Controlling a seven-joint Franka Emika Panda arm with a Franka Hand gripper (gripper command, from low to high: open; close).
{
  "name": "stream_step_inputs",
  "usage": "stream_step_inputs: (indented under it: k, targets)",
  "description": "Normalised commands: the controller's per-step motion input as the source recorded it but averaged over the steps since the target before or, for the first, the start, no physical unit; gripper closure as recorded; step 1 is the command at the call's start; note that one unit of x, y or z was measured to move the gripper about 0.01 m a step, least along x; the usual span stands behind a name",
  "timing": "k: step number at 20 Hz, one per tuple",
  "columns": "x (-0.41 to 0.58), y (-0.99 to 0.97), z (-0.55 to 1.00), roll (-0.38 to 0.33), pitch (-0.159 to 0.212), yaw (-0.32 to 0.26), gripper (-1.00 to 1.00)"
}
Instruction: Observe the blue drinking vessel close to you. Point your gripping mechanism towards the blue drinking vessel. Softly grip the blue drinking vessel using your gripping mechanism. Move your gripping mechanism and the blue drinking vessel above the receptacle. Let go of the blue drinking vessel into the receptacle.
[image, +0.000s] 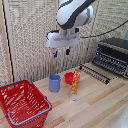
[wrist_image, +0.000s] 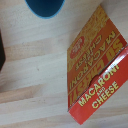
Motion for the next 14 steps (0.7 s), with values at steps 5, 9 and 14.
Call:
stream_step_inputs:
  k: [5, 9, 14]
  targets:
    - [0.528, -0.21, -0.58, 0.017, 0.038, 0.005, -1.00]
    - [0.394, -0.18, -0.61, 0.005, 0.036, 0.012, -1.00]
    - [0.017, -0.08, -0.60, 0.000, 0.110, 0.000, -1.00]
